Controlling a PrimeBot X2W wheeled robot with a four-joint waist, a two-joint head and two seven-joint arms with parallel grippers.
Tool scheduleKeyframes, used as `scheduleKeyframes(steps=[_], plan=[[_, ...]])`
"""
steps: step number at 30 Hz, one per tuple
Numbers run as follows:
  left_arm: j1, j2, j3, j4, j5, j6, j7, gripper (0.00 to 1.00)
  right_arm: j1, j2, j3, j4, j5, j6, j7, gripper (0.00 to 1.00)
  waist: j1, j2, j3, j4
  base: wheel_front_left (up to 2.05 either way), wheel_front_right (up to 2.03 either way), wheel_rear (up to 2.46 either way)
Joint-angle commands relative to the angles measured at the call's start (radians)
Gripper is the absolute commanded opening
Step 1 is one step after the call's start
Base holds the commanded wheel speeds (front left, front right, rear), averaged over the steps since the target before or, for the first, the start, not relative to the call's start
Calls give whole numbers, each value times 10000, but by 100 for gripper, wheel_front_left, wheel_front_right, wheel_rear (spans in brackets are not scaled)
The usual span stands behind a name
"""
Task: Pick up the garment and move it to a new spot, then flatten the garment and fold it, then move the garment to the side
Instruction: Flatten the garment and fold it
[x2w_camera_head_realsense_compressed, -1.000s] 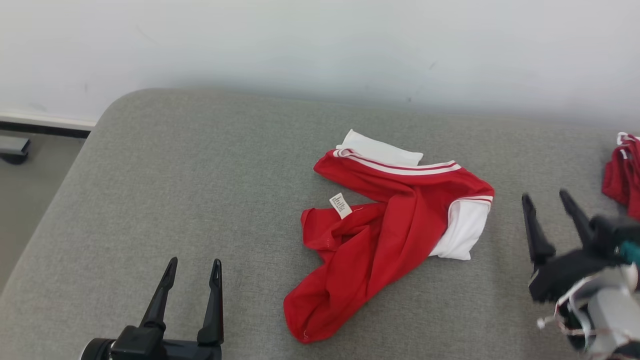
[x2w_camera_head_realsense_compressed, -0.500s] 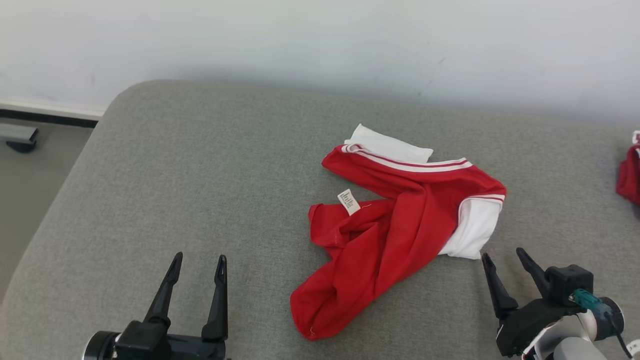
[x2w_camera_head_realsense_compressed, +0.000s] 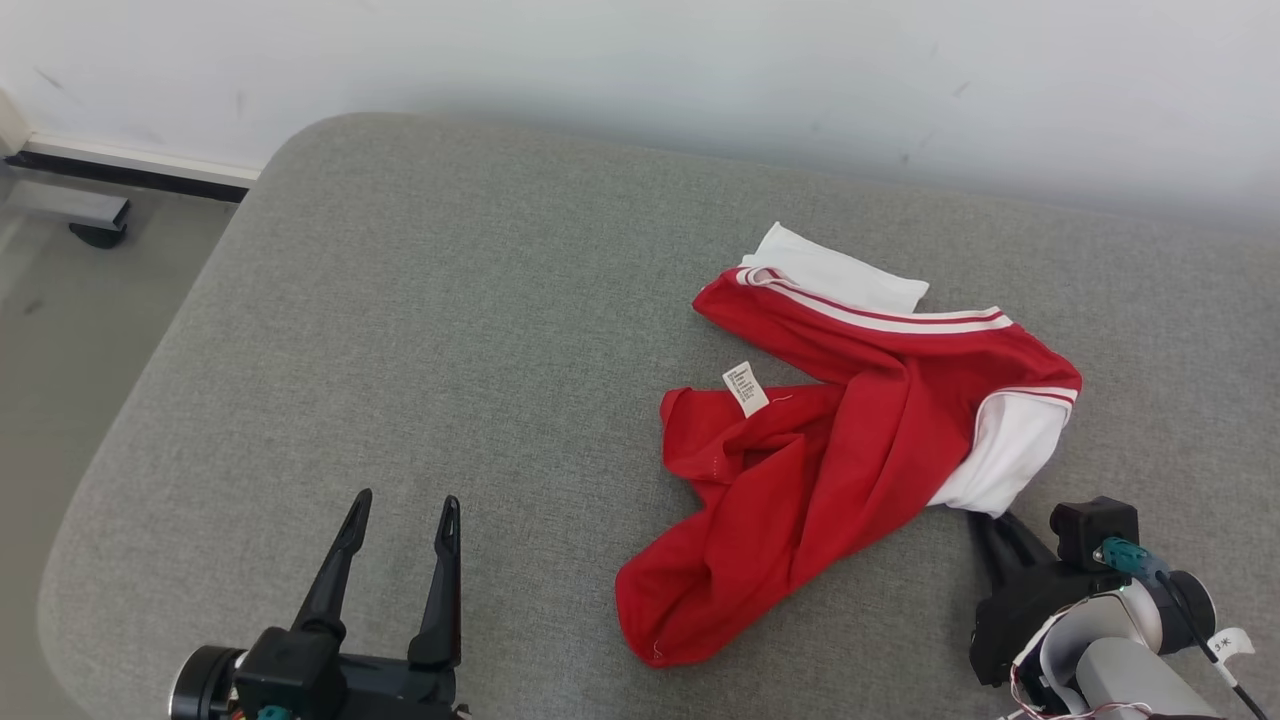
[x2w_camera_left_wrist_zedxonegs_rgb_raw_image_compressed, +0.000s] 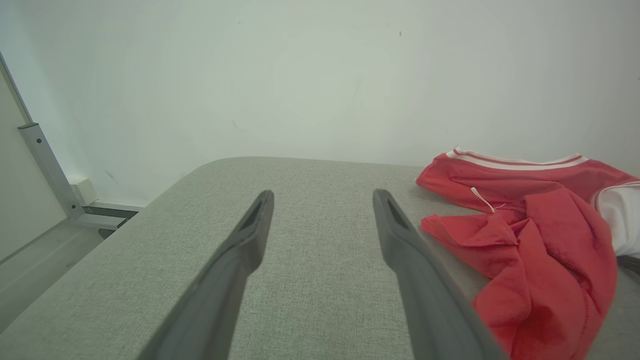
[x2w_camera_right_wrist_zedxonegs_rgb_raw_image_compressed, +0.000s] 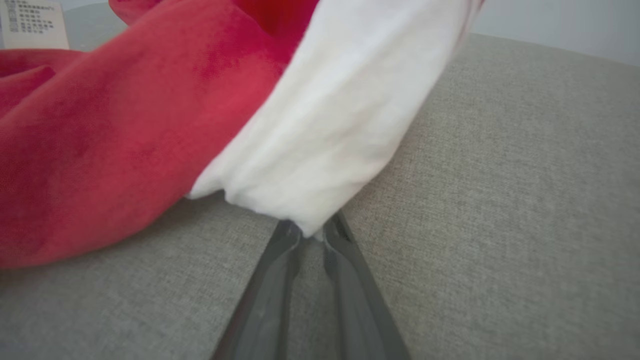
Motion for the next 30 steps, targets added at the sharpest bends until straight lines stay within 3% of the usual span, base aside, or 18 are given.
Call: scheduleKeyframes(steps=[1,8,17,25,30], plan=[[-89,-26,7,21,14,-46,-29,100,-46,20,36,134,102,-23,-81,0,-1,-1,14,27,0,0,0],[299,-28,158,122,32,13,-29,100,328,-75,345,-139,516,-23,-442,0,-1,-1,-426,-355,0,0,0],[766,-30,278,176,-68,34,-29,100,2213,-770,186,-2922,793,-23,-359,0,-1,-1,-1091,-1379,0,0,0],[834,-35,197,175,-173,70,-29,100,4360,-1052,-908,-6603,541,-23,1562,0,-1,-1,-1019,-1994,0,0,0],[737,-35,134,164,-221,88,-29,100,5796,-724,-2057,-8526,705,-22,3127,0,-1,-1,-950,-2007,0,0,0]])
